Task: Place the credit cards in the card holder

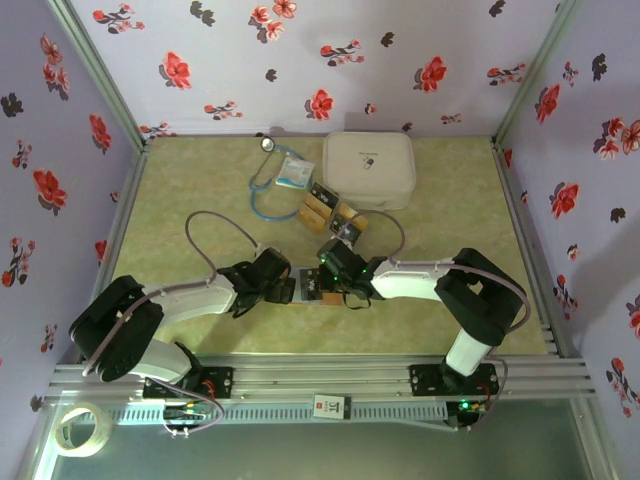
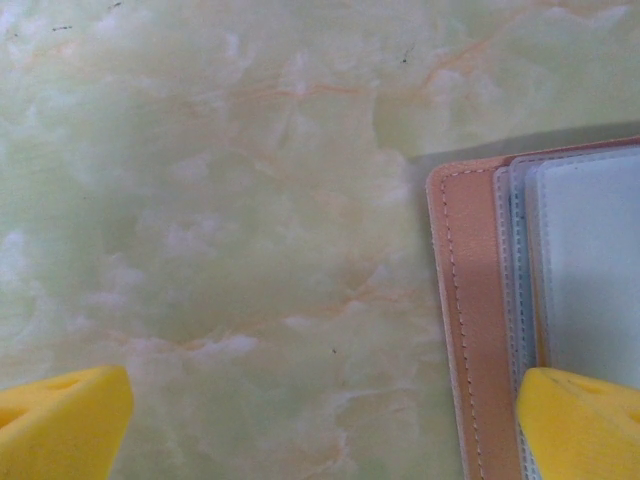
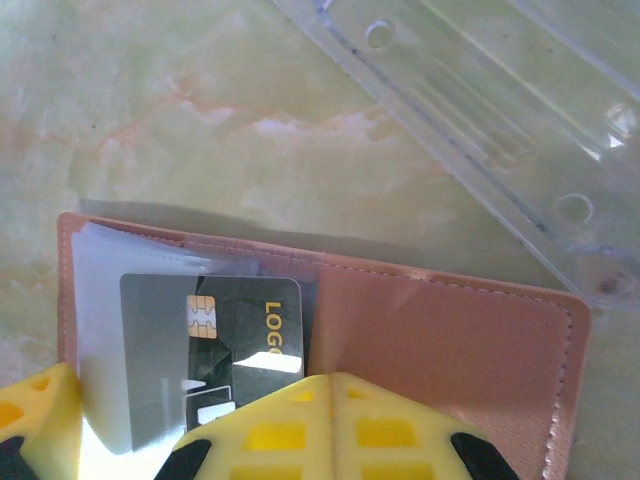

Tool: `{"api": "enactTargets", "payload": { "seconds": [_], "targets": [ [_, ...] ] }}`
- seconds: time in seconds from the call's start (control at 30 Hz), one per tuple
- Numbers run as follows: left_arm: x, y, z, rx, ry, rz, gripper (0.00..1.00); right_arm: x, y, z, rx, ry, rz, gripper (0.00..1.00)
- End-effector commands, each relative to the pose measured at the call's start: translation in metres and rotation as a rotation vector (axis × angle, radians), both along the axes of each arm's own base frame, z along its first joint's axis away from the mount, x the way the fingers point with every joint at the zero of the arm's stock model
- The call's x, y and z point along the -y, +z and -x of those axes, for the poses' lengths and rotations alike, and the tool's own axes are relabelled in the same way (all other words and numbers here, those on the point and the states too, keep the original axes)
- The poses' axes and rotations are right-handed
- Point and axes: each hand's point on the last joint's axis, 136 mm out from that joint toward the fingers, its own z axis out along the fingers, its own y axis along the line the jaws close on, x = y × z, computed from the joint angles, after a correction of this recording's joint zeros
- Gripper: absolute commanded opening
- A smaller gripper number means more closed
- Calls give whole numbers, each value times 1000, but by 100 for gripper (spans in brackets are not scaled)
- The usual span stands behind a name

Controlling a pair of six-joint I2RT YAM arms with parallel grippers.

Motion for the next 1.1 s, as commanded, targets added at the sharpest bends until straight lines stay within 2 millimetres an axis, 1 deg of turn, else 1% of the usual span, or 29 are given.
{"api": "enactTargets", "payload": {
  "seconds": [0.0,0.1,0.2,0.37,0.53,0.67,0.87,1.07],
  "targets": [
    [-7,0,7,-24,2,-20,100,-10,21,-2,18,-5,-64,0],
    [-7,8,6,-13,3,-13,100,0,23,0,29,-19,-38,0],
    [-10,14,5,-5,15,-15,100,11,20,4,28,-31,-9,0],
    [-19,16,3,0,50,-42,100,17,11,9,10,-36,3,0],
    [-18,9,3,-12,42,-57,100,15,0,10,-10,-34,7,0],
    [-17,6,2,-16,30,-62,100,9,-7,12,-27,-21,3,0],
    [-16,1,4,-25,24,-59,100,-4,-9,16,-34,13,3,0],
    [-15,-2,6,-34,21,-50,100,-17,-6,19,-28,39,-1,0]
  ]
}}
